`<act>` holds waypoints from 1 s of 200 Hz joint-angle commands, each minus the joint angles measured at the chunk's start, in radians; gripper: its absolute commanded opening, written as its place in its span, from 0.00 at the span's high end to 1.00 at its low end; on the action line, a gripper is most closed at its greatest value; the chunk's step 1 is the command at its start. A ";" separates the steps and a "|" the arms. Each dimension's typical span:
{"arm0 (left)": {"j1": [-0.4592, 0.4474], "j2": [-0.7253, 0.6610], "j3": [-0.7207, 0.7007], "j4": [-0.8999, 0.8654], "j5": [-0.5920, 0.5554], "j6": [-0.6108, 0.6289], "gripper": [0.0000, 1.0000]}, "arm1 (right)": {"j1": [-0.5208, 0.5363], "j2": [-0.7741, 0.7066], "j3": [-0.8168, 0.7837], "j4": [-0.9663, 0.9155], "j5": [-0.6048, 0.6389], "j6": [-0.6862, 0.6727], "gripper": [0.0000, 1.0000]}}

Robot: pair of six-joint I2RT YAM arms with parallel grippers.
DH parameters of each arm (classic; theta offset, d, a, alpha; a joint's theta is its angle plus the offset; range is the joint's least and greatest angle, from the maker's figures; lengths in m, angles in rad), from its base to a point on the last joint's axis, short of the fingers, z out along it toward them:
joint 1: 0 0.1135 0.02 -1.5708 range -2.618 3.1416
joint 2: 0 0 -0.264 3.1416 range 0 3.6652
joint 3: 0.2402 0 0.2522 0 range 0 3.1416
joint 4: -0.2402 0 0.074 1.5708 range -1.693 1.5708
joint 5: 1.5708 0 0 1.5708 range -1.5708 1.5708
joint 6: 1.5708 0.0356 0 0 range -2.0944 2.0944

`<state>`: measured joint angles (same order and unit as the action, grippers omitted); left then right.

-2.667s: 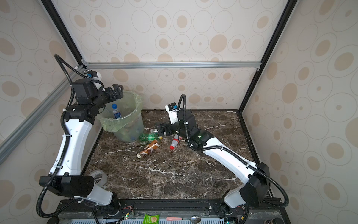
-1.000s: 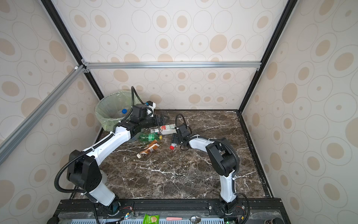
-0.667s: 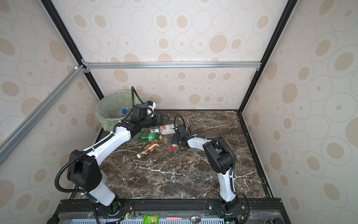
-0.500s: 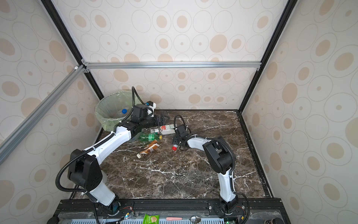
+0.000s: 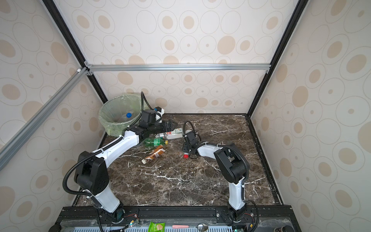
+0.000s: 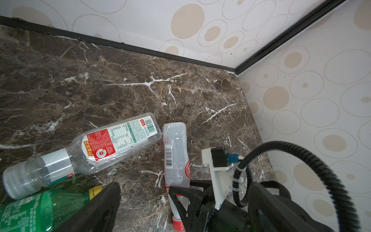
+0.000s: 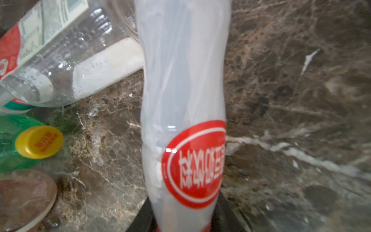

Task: Throw the plastic bottles in the bin
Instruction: Pick up the plastic bottle from the top-center of the table.

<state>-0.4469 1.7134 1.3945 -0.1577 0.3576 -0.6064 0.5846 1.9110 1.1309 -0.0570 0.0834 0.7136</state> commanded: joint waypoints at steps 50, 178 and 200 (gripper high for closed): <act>-0.041 0.044 0.052 0.016 0.004 -0.018 0.01 | -0.008 -0.171 -0.072 0.011 -0.046 -0.104 0.64; -0.061 0.092 0.092 0.097 0.045 -0.081 0.01 | 0.029 -0.369 -0.094 0.055 -0.167 -0.173 0.63; -0.062 0.092 0.092 0.103 0.045 -0.086 0.01 | 0.044 -0.388 -0.094 0.066 -0.176 -0.181 0.63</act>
<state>-0.5003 1.7958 1.4429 -0.0845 0.3916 -0.6708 0.6102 1.5593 1.0485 -0.0139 -0.0776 0.5552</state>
